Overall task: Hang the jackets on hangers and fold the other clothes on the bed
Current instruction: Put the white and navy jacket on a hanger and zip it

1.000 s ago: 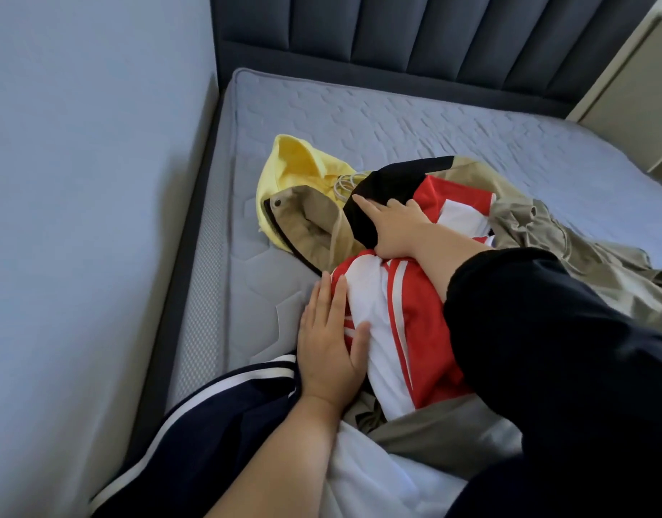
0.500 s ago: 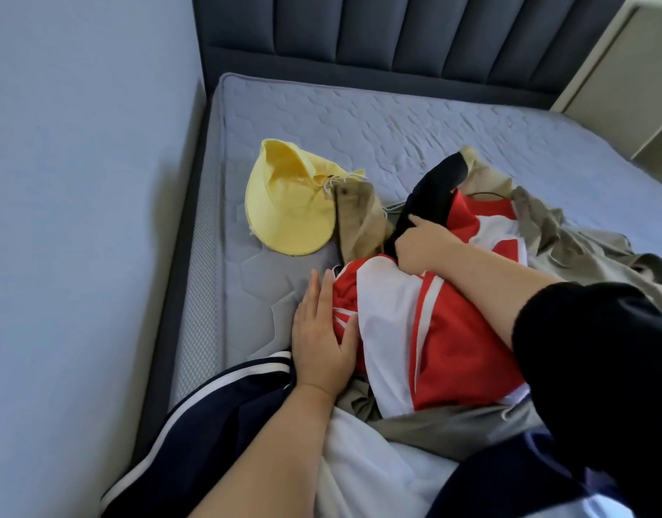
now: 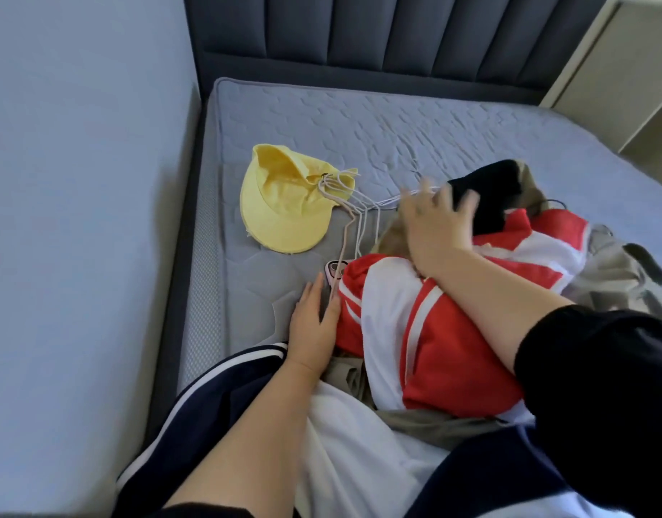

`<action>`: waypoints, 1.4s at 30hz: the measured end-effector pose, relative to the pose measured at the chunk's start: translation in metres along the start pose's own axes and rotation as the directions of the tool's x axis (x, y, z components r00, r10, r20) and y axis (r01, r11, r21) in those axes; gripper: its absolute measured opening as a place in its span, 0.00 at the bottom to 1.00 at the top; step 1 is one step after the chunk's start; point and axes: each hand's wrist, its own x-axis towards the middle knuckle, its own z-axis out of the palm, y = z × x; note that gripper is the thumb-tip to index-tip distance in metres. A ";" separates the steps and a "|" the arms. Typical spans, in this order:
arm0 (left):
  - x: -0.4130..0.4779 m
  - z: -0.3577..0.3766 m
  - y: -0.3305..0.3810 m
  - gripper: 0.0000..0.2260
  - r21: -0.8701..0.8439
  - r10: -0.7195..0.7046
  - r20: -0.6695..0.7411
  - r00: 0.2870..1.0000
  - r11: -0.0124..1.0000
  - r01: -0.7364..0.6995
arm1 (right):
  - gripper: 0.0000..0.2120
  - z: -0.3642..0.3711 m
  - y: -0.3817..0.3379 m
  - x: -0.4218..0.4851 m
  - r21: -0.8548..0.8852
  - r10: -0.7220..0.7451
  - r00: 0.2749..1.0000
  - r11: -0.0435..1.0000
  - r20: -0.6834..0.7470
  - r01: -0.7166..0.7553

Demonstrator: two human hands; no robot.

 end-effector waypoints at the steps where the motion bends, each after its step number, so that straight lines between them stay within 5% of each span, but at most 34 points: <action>1: 0.001 -0.001 0.000 0.19 0.023 0.003 0.016 1.000 1.000 -0.003 | 0.31 -0.001 -0.009 0.002 -0.053 -0.231 0.969 0.972 -0.089 0.227; 3: 0.001 -0.004 0.001 0.14 -0.027 -0.014 0.014 1.000 1.000 0.015 | 0.25 0.001 -0.022 -0.002 -0.144 -0.543 0.839 0.833 -0.028 0.534; 4: 0.000 -0.006 0.003 0.13 -0.080 -0.030 0.009 1.000 0.996 0.031 | 0.21 0.006 -0.021 -0.005 -0.163 -0.539 0.842 0.828 0.026 0.536; 7: -0.001 -0.010 0.010 0.14 -0.150 -0.038 0.035 0.999 0.988 0.043 | 0.16 0.033 0.007 -0.027 0.110 -0.289 0.935 0.956 0.205 0.272; 9: 0.001 -0.008 0.013 0.10 -0.066 -0.098 0.039 0.994 0.993 0.101 | 0.16 0.050 0.029 -0.052 0.413 -0.181 0.895 0.911 0.408 -0.004; 11: 0.004 -0.002 0.023 0.13 0.053 -0.188 0.003 0.982 0.981 0.188 | 0.19 0.066 0.042 -0.075 0.442 -0.068 0.860 0.877 0.506 -0.191; 13: 0.008 0.005 0.035 0.18 0.240 -0.249 -0.042 0.968 0.938 0.252 | 0.19 0.076 0.041 -0.089 0.331 -0.028 0.823 0.923 0.568 -0.197; 15: 0.009 0.011 0.049 0.24 0.408 -0.282 -0.064 0.957 0.868 0.283 | 0.18 0.082 0.033 -0.095 0.270 -0.047 0.832 0.955 0.553 -0.126; 19: 0.017 0.016 0.062 0.30 0.463 -0.328 -0.080 0.941 0.824 0.327 | 0.17 0.079 0.025 -0.105 0.180 -0.039 0.894 0.983 0.446 -0.047; 22: 0.024 0.020 0.067 0.28 0.452 -0.342 -0.139 0.929 0.813 0.367 | 0.23 0.080 0.019 -0.112 0.141 -0.021 0.932 0.990 0.362 -0.033; 25: 0.030 0.030 0.074 0.26 0.494 -0.288 -0.207 0.935 0.794 0.354 | 0.16 0.083 0.014 -0.111 0.184 -0.031 0.941 0.982 0.337 -0.034; 29: 0.036 0.049 0.080 0.23 0.612 -0.172 -0.209 0.963 0.745 0.266 | 0.14 0.074 0.014 -0.113 0.163 0.023 0.998 0.986 0.062 -0.033; 32: 0.042 0.055 0.077 0.19 0.666 -0.154 -0.211 0.965 0.701 0.257 | 0.11 0.080 0.010 -0.112 0.197 0.019 0.977 0.979 0.211 -0.062; 37: 0.048 0.054 0.070 0.16 0.677 -0.132 -0.232 0.964 0.689 0.258 | 0.10 0.081 0.010 -0.111 0.195 0.052 0.998 0.979 0.046 -0.060; 42: 0.032 0.027 0.071 0.12 0.492 -0.216 -0.181 0.960 0.825 0.278 | 0.12 0.086 0.013 -0.112 0.138 0.015 0.972 0.989 0.235 -0.049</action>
